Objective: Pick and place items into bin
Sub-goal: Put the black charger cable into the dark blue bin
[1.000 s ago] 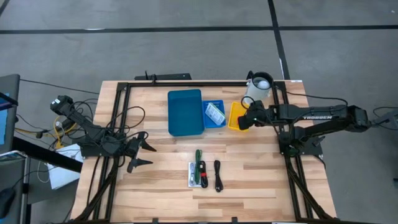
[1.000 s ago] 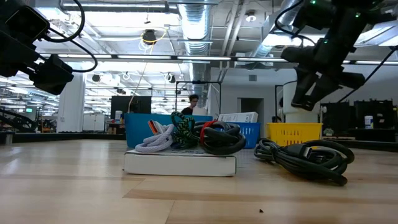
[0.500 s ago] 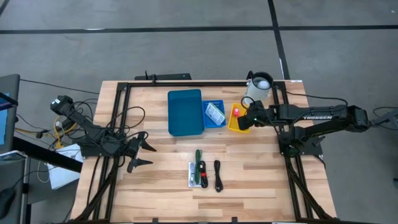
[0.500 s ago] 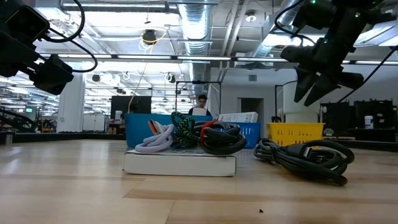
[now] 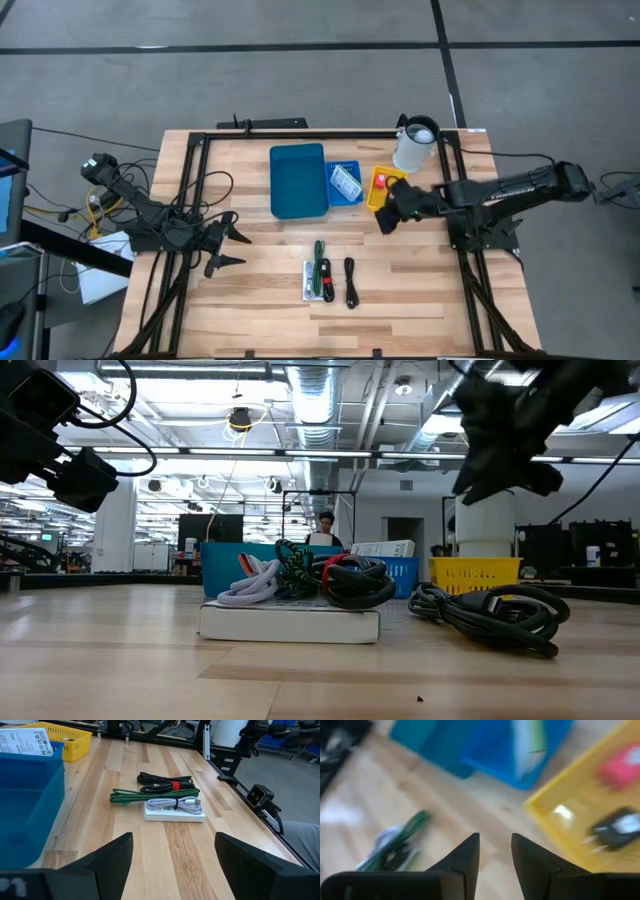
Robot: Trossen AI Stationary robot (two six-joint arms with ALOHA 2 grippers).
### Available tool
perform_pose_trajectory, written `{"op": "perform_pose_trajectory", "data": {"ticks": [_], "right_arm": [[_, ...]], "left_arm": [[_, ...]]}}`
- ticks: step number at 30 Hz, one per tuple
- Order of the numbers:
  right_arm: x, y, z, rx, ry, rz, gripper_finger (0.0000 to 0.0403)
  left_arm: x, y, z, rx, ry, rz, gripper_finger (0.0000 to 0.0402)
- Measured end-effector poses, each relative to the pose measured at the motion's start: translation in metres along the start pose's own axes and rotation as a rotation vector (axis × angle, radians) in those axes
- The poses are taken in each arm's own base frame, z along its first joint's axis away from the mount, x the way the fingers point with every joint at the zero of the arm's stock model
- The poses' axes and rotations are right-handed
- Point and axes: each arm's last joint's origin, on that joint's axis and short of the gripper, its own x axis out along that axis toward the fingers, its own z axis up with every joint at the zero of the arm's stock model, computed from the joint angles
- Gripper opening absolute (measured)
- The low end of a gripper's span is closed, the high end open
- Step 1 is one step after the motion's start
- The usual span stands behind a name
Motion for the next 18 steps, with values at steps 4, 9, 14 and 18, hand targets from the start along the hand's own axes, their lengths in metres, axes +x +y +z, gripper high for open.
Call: {"op": "perform_pose_trajectory", "data": {"ticks": [4,9,14,18], "right_arm": [[0.002,0.021,-0.014,-0.043,-0.010,0.093,0.0109],[0.014,0.045,-0.033,-0.096,-0.020,0.179,0.0109],[0.038,0.071,-0.050,-0.128,-0.067,0.290,0.0109],[0.062,0.089,-0.062,-0.125,-0.117,0.401,0.0109]], "left_arm": [[0.000,0.000,0.000,0.000,0.000,0.000,0.0270],[0.000,0.000,0.000,0.000,-0.001,0.000,0.0270],[0.000,0.000,0.000,0.000,0.000,0.000,0.0270],[0.000,0.000,0.000,0.000,0.000,0.000,0.0270]]}}
